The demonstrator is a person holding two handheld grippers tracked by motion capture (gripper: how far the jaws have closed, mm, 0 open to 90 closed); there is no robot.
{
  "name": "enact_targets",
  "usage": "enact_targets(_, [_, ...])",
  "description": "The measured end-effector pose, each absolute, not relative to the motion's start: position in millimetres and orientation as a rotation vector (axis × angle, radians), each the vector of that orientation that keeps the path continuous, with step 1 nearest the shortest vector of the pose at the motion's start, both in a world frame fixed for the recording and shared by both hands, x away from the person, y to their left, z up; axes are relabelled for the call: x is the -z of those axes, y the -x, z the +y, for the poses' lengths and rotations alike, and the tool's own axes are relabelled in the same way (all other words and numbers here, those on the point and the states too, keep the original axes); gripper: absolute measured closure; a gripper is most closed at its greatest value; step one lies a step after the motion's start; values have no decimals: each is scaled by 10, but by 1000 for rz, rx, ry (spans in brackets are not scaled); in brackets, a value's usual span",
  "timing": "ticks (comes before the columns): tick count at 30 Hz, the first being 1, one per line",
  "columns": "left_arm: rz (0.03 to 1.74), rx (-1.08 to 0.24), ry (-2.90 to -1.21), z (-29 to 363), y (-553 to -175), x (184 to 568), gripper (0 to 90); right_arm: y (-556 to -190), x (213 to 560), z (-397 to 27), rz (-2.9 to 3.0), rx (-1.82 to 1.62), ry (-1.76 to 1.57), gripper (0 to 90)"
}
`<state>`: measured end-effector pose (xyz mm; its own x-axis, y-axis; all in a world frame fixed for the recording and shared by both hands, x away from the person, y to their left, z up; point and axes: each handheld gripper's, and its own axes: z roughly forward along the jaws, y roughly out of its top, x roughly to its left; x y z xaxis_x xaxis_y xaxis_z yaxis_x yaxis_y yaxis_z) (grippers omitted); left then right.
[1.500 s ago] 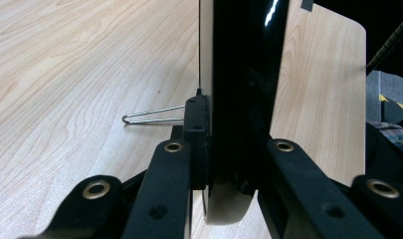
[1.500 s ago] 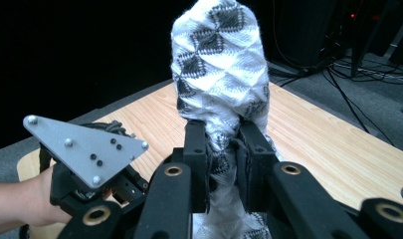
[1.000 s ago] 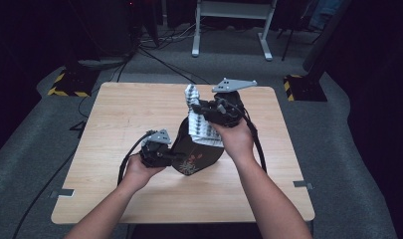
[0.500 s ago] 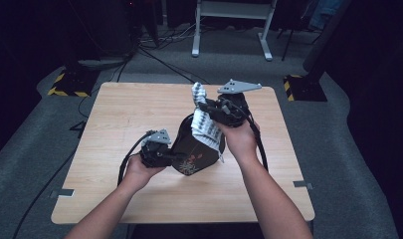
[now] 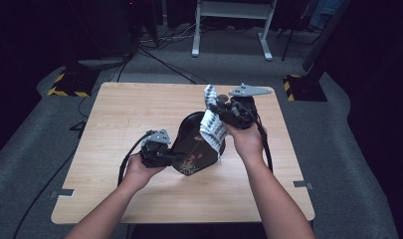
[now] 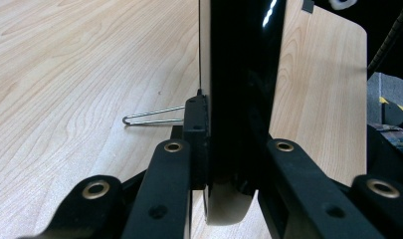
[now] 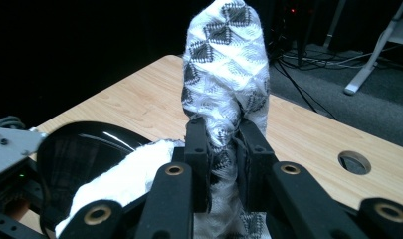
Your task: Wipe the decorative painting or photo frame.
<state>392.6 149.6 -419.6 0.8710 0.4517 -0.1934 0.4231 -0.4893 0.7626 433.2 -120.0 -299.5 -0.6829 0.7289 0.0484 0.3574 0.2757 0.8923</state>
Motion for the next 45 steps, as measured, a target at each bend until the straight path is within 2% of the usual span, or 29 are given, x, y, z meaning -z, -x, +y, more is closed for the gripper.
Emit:
enact_targets(36, [630, -40, -2144, 1492, -3931, 4195, 802, -4420, 3218, -1577, 2124, -1281, -1123, 783])
enact_targets(45, [628, -39, -2144, 1487, -3931, 4197, 803, -4318, 3097, -1655, 2139, -1323, -1102, 784])
